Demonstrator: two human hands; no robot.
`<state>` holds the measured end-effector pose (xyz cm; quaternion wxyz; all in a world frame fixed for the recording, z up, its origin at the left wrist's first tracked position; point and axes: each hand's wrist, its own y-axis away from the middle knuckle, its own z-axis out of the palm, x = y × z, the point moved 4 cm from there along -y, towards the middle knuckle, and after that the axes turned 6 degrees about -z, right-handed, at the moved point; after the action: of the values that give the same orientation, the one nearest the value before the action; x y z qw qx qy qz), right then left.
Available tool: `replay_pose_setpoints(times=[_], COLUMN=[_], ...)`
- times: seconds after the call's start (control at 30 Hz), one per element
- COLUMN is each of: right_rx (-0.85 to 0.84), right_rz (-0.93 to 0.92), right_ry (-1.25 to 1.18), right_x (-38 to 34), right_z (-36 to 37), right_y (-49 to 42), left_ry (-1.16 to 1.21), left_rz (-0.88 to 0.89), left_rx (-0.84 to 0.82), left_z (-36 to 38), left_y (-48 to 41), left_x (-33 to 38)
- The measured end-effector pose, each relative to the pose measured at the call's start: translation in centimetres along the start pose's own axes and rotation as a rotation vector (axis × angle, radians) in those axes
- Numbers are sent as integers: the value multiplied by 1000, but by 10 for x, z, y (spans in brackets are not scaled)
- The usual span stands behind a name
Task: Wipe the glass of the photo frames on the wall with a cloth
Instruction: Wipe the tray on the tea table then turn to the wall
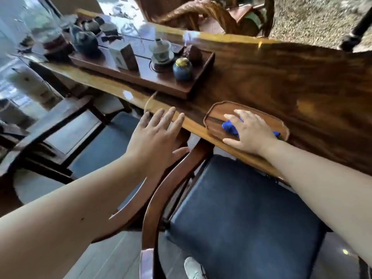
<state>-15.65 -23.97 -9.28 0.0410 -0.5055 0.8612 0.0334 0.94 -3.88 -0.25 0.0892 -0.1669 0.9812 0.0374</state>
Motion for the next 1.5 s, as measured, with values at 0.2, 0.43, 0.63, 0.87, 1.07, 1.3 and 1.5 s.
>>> replay_pose_setpoints(times=[0.2,0.43,0.63,0.87,1.07,1.3,1.5], right_rx=[-95,-26,66,161,302,462,495], right_rz=[98,121,7,-356,-645,-943,-1156], right_ry=[11,14,-52,-105,-182,-217,-155], right_x=[40,38,3,-133,-274,-437,-570], right_z=[44,43,25,-34,-96,-181,-238], right_y=[-9,-23,-30,-54,-58,-22,33], left_ry=[6,31,4,-32,-119,-224,-319], left_rz=[46,47,-4,-209,-451,-660,-871], left_rx=[-43,-76,-62,-40,-25,72,91], left_z=[34,46,37,3,-54,-131,-185], left_y=[-26,-29,-13,61,170,337,476], left_x=[24,35,13,-60,-135,-184,-206])
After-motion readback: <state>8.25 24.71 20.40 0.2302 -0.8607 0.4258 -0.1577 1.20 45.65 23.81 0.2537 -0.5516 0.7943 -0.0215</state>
